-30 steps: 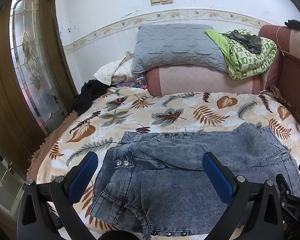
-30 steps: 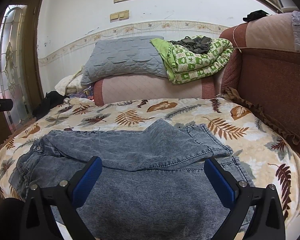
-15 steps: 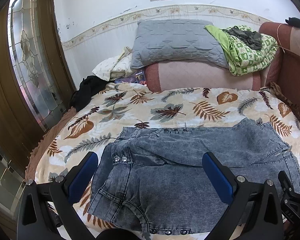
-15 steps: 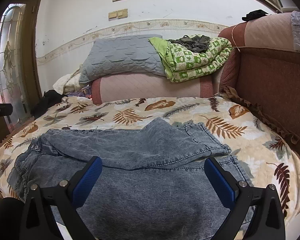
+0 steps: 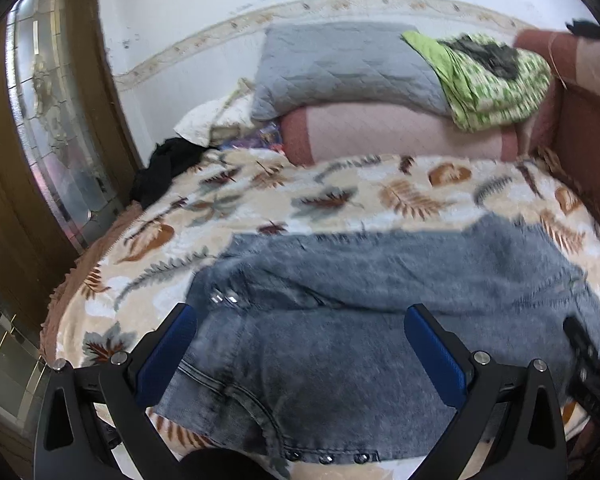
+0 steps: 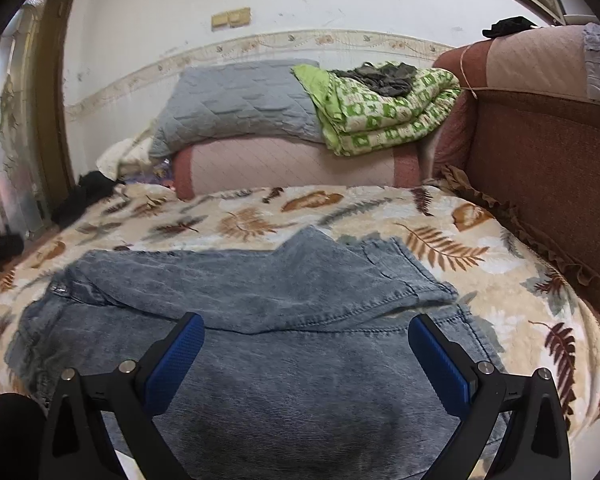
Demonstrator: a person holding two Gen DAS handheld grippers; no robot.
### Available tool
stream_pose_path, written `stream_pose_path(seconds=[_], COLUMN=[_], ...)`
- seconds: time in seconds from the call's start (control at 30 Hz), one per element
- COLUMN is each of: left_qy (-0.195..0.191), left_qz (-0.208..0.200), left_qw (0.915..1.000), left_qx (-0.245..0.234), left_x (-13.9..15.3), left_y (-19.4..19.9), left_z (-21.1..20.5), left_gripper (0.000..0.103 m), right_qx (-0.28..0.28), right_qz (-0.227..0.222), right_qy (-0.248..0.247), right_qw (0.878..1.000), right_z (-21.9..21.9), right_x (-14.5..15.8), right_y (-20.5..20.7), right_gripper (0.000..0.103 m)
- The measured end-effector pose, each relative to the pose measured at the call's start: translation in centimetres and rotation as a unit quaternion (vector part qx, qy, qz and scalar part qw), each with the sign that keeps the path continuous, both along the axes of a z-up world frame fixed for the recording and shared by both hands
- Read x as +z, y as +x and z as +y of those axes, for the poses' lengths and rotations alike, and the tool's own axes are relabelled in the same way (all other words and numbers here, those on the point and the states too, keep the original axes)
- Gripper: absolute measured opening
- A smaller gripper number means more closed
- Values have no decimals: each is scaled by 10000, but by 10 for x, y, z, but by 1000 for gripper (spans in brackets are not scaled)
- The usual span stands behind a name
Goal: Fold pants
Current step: 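Move both tools over the blue jeans toward the waistband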
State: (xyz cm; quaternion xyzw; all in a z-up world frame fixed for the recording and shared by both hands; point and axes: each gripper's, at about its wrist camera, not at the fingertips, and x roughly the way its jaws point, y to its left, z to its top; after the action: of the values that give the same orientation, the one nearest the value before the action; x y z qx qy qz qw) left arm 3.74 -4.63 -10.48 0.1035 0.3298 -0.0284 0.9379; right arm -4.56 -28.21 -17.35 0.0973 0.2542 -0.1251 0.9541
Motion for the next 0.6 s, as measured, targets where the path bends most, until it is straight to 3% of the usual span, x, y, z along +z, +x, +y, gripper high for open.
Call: stream_pose_path(seconds=[0.17, 0.6], left_qy=[40, 72], left_qz=[357, 358], left_qw=[9992, 9991], left_qx=[-190, -199], left_x=[-23, -25], left_y=[-1, 1], left_z=[-13, -16], left_gripper=[103, 103], right_qx=[-228, -300], right_qz=[385, 618], right_qy=[36, 108], right_qw=[9990, 9976], right_z=[-9, -12], right_x=[-10, -16], right_y=[8, 13], right_gripper=[103, 103])
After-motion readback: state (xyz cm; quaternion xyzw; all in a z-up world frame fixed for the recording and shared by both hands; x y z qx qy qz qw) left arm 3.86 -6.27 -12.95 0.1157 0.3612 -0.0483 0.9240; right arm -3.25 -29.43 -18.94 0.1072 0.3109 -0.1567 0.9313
